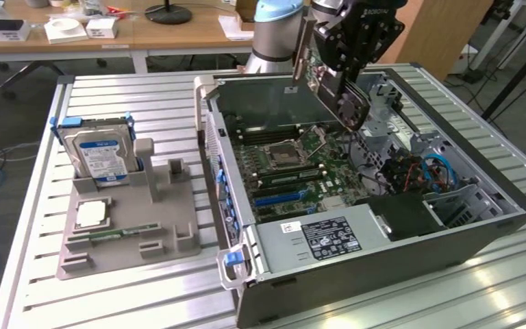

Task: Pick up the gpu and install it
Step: 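Insert the gpu into the slot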

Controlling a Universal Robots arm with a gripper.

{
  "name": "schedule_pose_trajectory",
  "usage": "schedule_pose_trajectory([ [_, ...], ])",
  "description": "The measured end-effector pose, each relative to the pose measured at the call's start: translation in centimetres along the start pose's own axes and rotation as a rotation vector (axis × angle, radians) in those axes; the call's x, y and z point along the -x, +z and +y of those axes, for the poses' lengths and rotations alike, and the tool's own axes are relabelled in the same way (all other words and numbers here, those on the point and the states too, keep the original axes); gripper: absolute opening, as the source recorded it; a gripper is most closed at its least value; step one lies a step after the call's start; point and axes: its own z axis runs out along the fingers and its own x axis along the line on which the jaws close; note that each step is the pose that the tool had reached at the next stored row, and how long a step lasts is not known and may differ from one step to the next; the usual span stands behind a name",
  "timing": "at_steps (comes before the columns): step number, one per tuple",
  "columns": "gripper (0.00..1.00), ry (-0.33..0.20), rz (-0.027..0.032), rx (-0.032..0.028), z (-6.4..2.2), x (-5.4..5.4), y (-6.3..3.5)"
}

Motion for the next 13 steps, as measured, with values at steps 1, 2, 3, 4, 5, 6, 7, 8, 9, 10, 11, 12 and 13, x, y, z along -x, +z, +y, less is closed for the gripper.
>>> schedule_pose_trajectory([
  [1, 0.26, -0.012, 0.0006, -0.0008, 0.00, 0.00, 0.00],
  [2, 0.26, -0.025, 0.0011, -0.0014, 0.00, 0.00, 0.00],
  [3, 0.26, -0.038, 0.0016, -0.0021, 0.00, 0.00, 0.01],
  [4, 0.26, -0.051, 0.0022, -0.0027, 0.00, 0.00, 0.01],
  [5, 0.26, -0.067, 0.0028, -0.0033, 0.00, 0.00, 0.02],
  [6, 0.26, -0.082, 0.0035, -0.0038, 0.00, 0.00, 0.02],
  [7, 0.26, -0.096, 0.0040, -0.0042, 0.00, 0.00, 0.02],
  [8, 0.26, -0.111, 0.0045, -0.0045, 0.00, 0.00, 0.03],
  [9, 0.26, -0.126, 0.0051, -0.0049, 0.00, 0.00, 0.04],
  [10, 0.26, -0.141, 0.0056, -0.0052, 0.00, 0.00, 0.04],
  [11, 0.26, -0.156, 0.0062, -0.0057, 0.00, 0.00, 0.04],
  [12, 0.26, -0.172, 0.0068, -0.0061, 0.00, 0.00, 0.05],
  [13, 0.26, -0.189, 0.0074, -0.0066, 0.00, 0.00, 0.06],
])
